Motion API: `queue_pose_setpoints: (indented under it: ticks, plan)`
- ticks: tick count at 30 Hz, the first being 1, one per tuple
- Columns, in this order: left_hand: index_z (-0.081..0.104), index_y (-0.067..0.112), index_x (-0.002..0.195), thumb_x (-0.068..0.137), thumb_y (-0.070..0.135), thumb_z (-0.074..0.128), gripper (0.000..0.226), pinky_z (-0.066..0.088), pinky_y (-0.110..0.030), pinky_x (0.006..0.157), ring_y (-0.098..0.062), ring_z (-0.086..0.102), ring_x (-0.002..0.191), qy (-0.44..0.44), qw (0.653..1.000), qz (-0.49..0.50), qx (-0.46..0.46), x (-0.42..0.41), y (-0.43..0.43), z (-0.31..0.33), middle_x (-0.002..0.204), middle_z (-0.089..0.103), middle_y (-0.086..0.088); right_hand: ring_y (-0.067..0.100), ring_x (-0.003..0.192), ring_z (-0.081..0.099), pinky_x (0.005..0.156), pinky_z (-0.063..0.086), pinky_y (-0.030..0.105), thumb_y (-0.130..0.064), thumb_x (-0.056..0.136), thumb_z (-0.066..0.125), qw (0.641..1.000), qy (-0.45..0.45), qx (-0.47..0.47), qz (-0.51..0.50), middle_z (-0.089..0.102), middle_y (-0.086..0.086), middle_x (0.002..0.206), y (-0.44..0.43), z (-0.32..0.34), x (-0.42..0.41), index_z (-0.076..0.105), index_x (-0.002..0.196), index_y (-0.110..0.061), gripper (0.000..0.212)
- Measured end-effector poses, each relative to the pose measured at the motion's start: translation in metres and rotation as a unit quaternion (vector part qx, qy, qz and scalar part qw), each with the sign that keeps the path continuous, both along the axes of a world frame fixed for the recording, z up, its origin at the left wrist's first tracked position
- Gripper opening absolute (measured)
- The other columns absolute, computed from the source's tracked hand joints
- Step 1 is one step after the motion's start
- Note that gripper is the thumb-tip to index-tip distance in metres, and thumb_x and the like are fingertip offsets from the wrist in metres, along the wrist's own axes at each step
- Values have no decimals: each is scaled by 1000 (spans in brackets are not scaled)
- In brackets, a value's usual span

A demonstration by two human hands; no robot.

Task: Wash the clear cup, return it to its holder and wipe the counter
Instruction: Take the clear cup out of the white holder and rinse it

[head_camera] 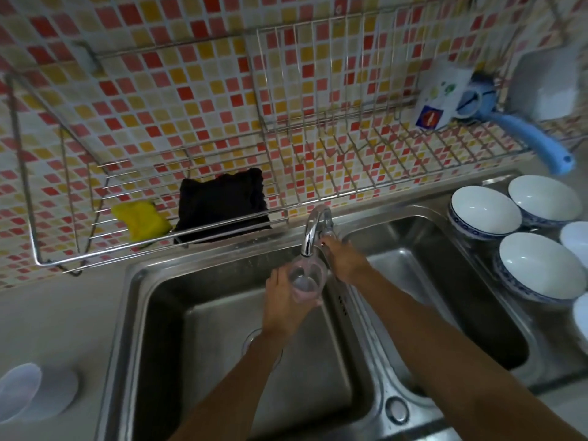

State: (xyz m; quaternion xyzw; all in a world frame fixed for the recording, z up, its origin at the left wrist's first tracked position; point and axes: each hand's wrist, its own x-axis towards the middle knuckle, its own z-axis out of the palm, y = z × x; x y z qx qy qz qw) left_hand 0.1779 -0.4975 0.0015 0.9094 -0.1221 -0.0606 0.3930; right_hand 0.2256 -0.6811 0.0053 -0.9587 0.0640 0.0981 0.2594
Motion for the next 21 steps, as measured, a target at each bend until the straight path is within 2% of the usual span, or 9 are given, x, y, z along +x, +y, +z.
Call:
queue_pose_setpoints:
  ticks: [3,7,12,16,21]
  plan:
    - [49,44,124,52,54,80,79,44,-25,94,-2,43,113,-10,1000,-3,-4,-2,1,-2,121,49,20,41,110,54,94,47,46,-32,99,39,1000,-10,5,-5,58,23,120,-1,-2,1,41,131,-33,31]
    - [51,39,123,53,42,85,78,43,-16,91,0,46,113,-38,998,13,-55,-7,2,4,121,52,18,39,104,58,90,49,44,-25,100,39,1000,-20,17,-13,61,22,116,0,-3,-1,45,130,-28,30]
    - [50,36,126,53,44,85,81,49,-32,92,-5,46,112,-14,999,3,-43,-9,0,-1,120,50,16,39,99,58,86,50,45,-24,98,40,999,-26,33,-24,62,21,114,1,-3,-1,46,128,-28,31]
    - [49,27,127,50,40,89,88,47,-31,92,-6,43,108,-19,998,35,-41,-7,0,0,117,51,10,35,92,62,83,53,45,-26,96,46,998,-26,55,-34,66,16,107,4,-2,-3,48,122,-29,26]
    - [48,31,128,51,42,89,88,49,-31,89,-2,42,106,-27,998,37,-37,-7,3,3,118,51,12,34,93,64,85,52,43,-37,95,51,995,-43,76,-50,68,15,105,7,1,-3,53,120,-20,30]
